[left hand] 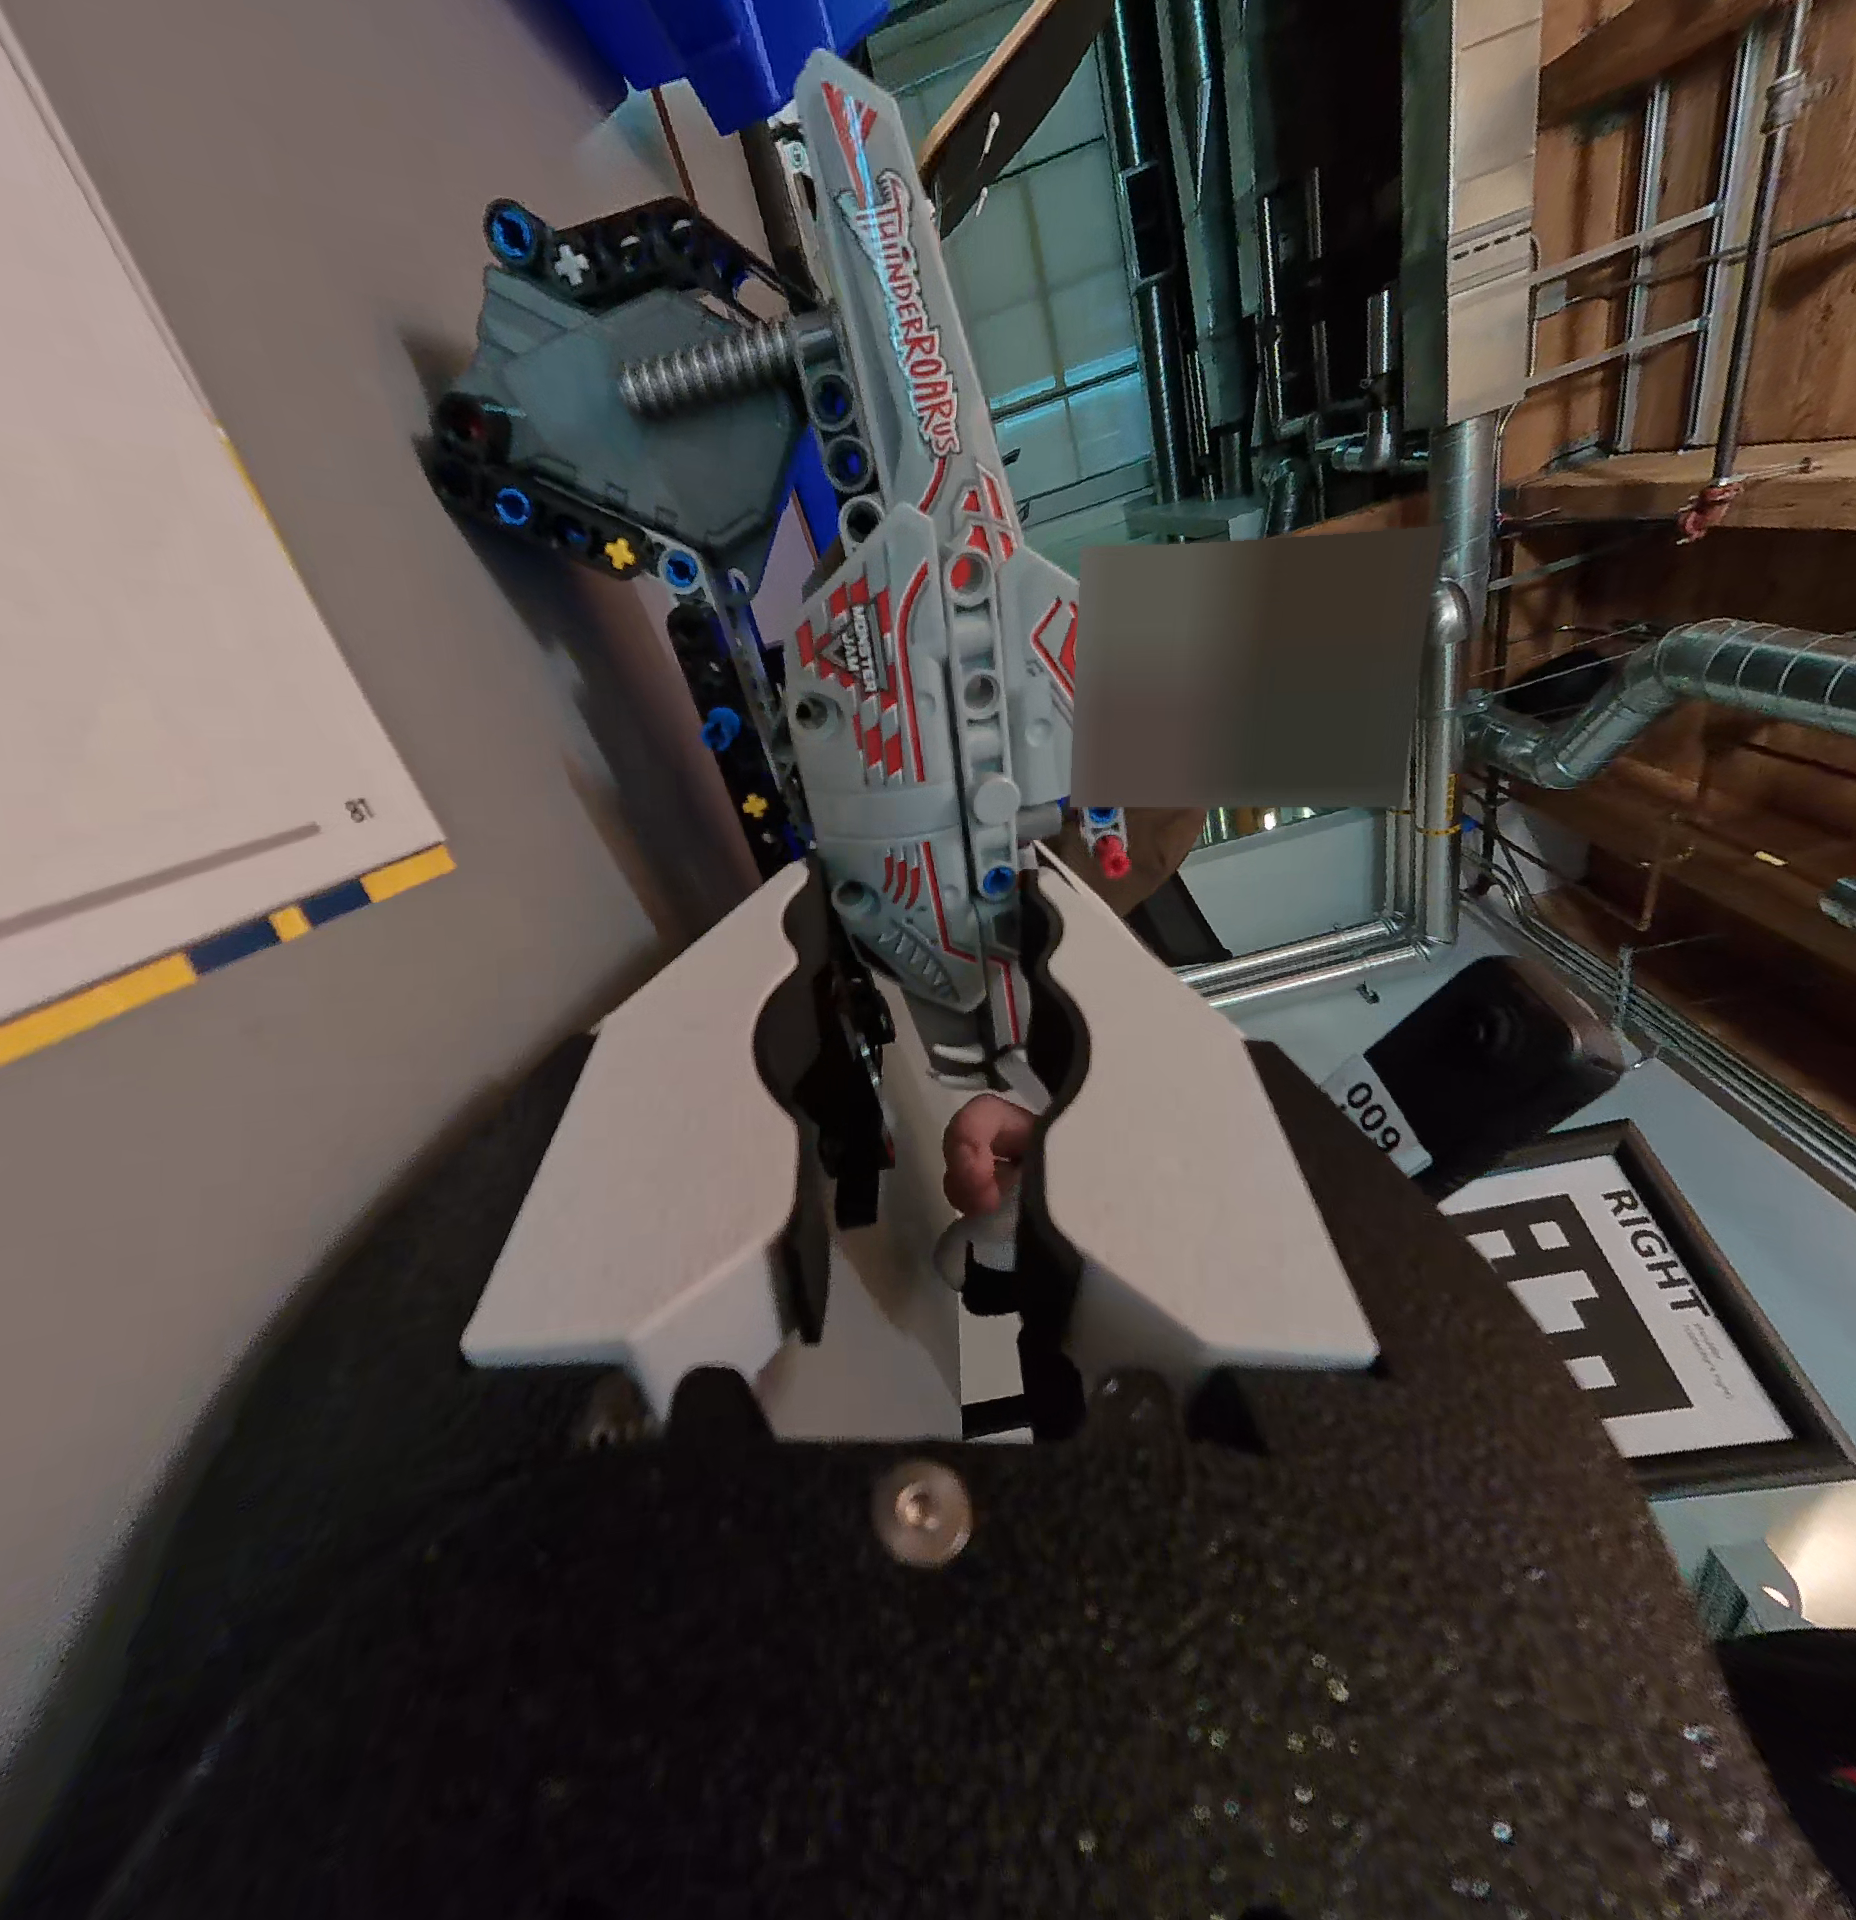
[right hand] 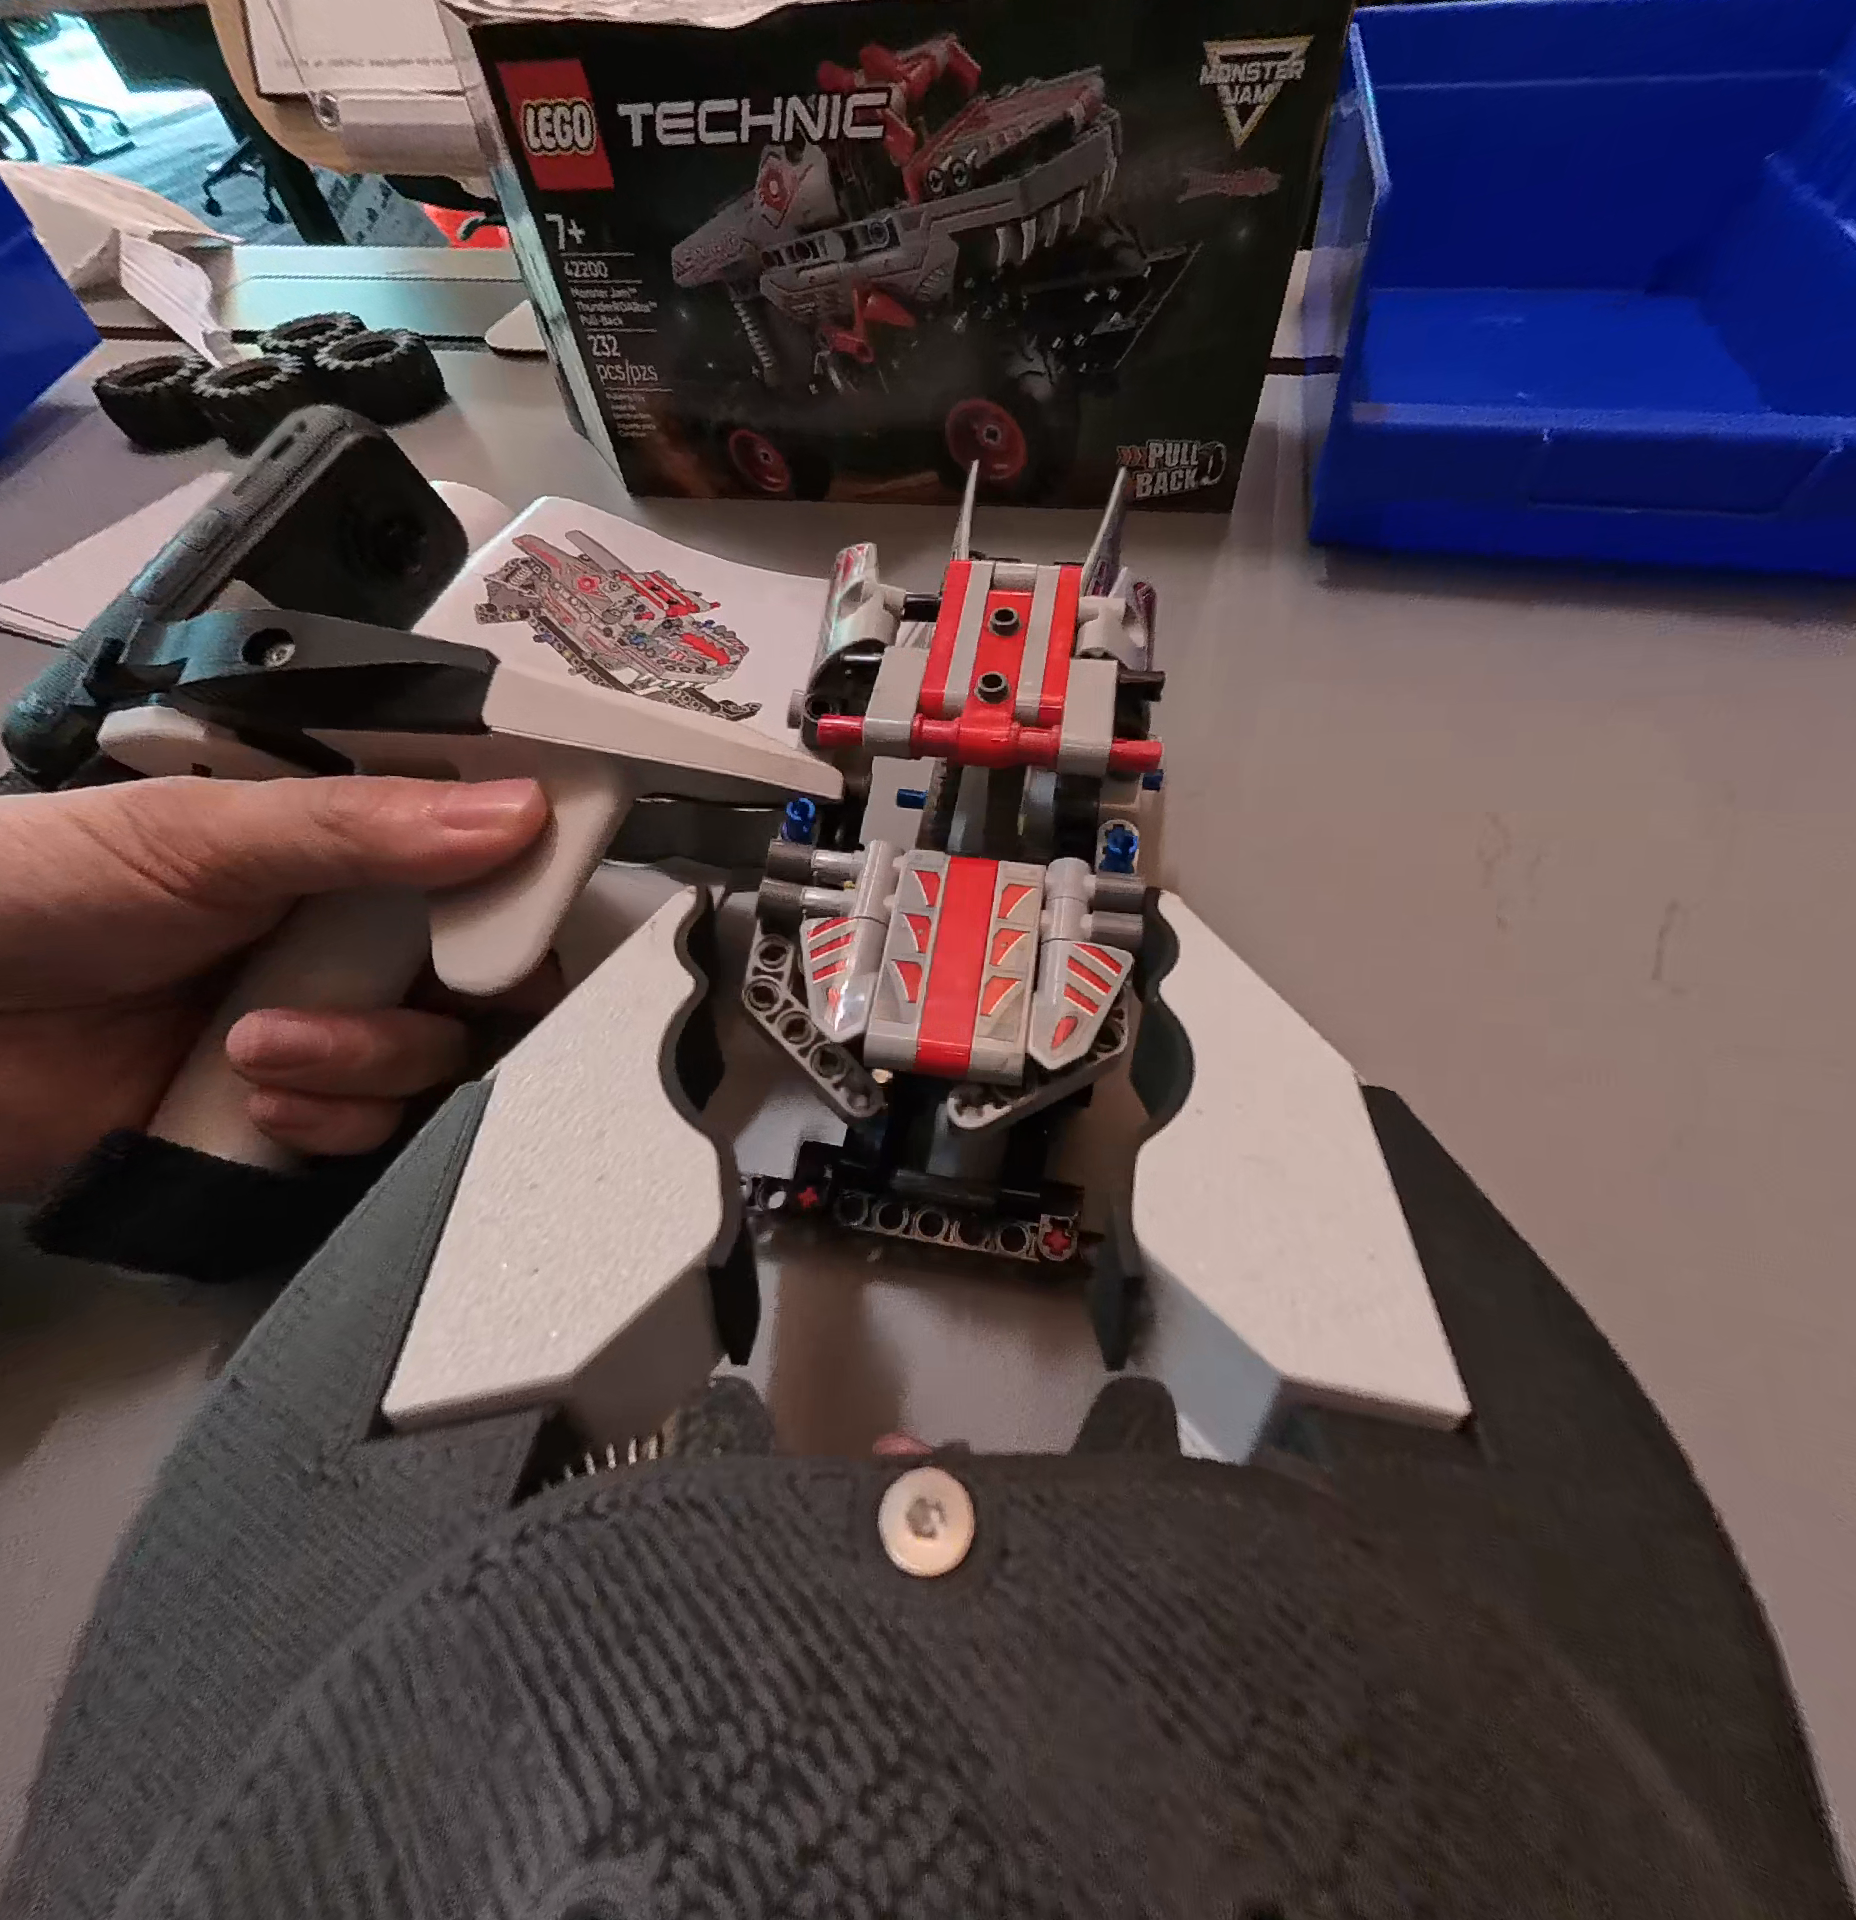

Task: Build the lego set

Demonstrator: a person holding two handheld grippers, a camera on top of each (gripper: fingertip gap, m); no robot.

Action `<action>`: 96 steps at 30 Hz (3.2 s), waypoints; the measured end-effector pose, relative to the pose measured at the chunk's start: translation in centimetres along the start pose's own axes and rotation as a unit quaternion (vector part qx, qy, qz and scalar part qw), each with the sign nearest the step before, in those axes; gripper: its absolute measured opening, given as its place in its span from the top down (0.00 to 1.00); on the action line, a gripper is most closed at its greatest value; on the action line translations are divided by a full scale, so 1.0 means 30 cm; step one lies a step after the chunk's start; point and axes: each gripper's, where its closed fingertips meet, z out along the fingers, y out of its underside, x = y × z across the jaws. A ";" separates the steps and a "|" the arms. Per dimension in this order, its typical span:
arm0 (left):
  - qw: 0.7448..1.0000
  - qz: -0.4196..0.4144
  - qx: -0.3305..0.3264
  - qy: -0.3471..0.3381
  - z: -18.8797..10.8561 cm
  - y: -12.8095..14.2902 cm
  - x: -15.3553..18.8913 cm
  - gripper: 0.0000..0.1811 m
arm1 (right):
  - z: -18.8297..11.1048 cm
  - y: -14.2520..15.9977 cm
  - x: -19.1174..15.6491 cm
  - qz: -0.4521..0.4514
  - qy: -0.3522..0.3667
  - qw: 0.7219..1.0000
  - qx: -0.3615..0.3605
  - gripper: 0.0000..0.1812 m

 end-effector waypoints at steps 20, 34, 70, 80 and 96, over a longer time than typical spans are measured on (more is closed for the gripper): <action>0.999 -0.026 -0.026 0.025 0.004 0.019 0.011 0.81 | -0.004 -0.010 0.007 -0.020 0.016 0.999 0.018 0.59; 0.999 -0.019 -0.024 0.024 0.008 0.015 0.009 0.81 | 0.000 -0.011 0.015 -0.027 0.026 0.999 0.021 0.60; 0.994 -0.009 -0.101 0.029 0.036 0.027 0.005 0.81 | 0.013 0.005 0.055 -0.045 0.000 0.996 -0.071 0.60; 0.992 -0.014 -0.123 0.016 0.050 0.012 0.001 0.82 | 0.025 -0.021 0.069 -0.037 -0.018 0.993 -0.113 0.58; 0.983 -0.010 -0.185 -0.007 0.050 0.014 -0.003 0.82 | 0.048 0.018 0.072 -0.077 -0.028 0.984 -0.157 0.58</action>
